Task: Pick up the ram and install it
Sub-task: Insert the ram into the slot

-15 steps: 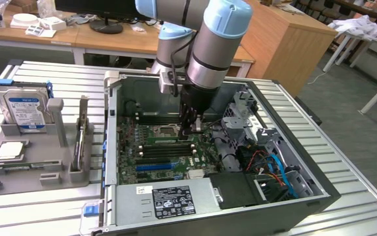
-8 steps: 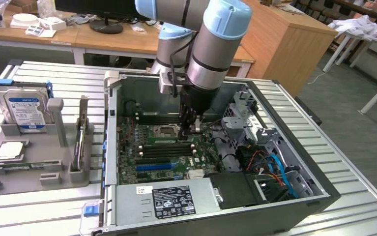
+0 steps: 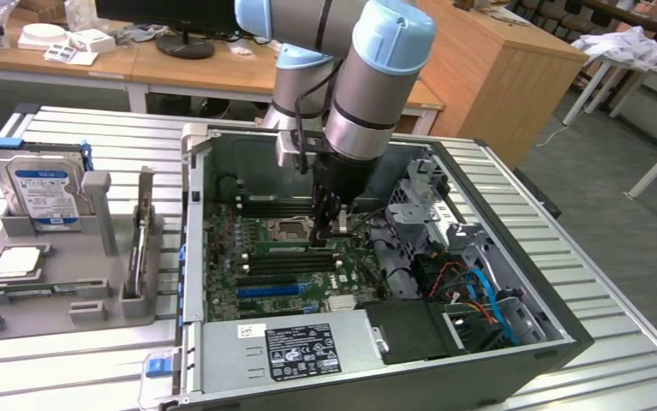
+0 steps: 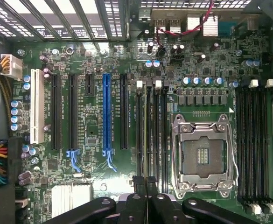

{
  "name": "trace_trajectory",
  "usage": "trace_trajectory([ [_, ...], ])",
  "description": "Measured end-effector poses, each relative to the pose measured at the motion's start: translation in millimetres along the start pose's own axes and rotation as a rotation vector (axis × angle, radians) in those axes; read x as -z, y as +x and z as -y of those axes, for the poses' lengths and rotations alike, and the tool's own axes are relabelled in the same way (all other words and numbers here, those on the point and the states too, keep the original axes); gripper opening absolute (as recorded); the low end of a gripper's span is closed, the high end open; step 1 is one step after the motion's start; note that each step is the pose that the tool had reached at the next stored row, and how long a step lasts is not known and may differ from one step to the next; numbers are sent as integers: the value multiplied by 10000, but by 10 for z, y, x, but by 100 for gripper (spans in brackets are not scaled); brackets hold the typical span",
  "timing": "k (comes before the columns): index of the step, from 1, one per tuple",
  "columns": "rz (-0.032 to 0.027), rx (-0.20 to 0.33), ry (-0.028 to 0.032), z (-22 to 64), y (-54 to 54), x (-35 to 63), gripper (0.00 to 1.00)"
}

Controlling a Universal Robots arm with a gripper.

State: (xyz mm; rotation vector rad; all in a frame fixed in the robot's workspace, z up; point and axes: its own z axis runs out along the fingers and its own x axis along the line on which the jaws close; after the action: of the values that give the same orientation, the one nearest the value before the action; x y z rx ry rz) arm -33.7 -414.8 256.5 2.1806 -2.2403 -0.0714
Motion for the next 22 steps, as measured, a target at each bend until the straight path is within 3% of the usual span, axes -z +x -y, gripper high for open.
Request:
trace_trajectory([
  [22,-4,148,16,-21,1,-21,11],
])
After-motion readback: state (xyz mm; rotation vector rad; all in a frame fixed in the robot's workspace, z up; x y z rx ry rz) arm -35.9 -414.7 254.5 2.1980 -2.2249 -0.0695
